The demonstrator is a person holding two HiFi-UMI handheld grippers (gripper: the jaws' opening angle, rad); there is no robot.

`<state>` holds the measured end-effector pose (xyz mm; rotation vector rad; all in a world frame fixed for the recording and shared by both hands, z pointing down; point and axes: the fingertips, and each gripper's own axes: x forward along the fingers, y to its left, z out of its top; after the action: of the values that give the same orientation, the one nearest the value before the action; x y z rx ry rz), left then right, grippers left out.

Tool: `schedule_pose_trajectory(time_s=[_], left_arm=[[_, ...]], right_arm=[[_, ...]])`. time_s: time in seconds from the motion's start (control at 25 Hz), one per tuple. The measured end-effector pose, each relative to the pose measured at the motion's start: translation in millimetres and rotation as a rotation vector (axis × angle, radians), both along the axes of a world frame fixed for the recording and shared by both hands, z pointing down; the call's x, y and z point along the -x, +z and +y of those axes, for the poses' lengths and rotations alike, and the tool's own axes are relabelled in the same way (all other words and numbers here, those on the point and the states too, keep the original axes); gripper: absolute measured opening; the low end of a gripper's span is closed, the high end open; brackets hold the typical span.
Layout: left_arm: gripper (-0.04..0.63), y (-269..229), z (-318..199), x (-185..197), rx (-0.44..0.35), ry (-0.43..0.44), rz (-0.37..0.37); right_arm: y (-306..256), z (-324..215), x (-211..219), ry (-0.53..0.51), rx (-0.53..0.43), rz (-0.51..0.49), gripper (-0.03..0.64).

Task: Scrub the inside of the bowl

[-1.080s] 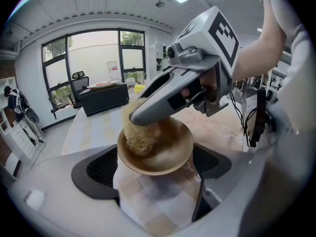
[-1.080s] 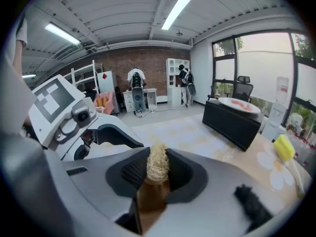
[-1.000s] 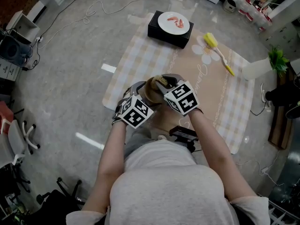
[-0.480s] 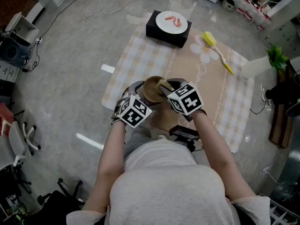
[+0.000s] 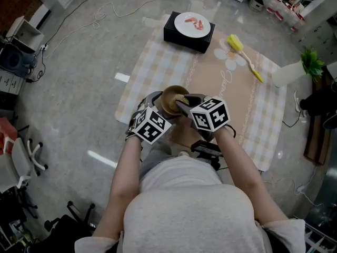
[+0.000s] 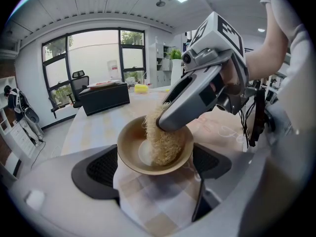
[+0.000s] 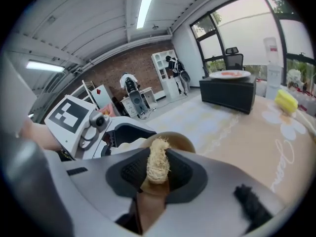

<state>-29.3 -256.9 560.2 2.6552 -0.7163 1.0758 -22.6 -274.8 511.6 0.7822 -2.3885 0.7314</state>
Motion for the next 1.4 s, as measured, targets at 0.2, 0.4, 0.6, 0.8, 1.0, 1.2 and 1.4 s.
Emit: schedule_pose_trajectory(time_s=[0.2, 0.4, 0.6, 0.8, 1.0, 1.2, 1.4], left_arm=[[0.488, 0.0, -0.1, 0.3, 0.0, 0.005, -0.008], [0.486, 1.0, 1.1, 1.7, -0.007, 0.011, -0.025], [0.483, 1.2, 1.6, 3.9, -0.009, 0.003, -0.032], [0.482, -2.9, 3.2, 6.1, 0.005, -0.047, 0.02], [0.484, -8.5, 8.1, 11.5, 0.003, -0.075, 0.034], [0.482, -25.9, 9.1, 12.5, -0.026, -0.12, 0.084], [0.458, -50.6, 7.4, 11.7, -0.088, -0.183, 0.14]], right_arm=[[-1.0, -6.5, 6.5, 0.005, -0.067, 0.004, 0.098], [-0.7, -14.4, -0.4, 0.021, -0.156, 0.089, 0.098], [-4.3, -24.5, -9.0, 0.065, -0.234, 0.165, 0.098], [-11.8, -27.9, -14.8, 0.112, -0.277, 0.176, 0.098], [-26.8, -25.5, -18.2, 0.155, -0.281, 0.106, 0.098], [-40.5, -21.9, -22.9, 0.186, -0.278, 0.037, 0.098], [-53.2, -14.3, -23.9, 0.19, -0.298, 0.002, 0.098]])
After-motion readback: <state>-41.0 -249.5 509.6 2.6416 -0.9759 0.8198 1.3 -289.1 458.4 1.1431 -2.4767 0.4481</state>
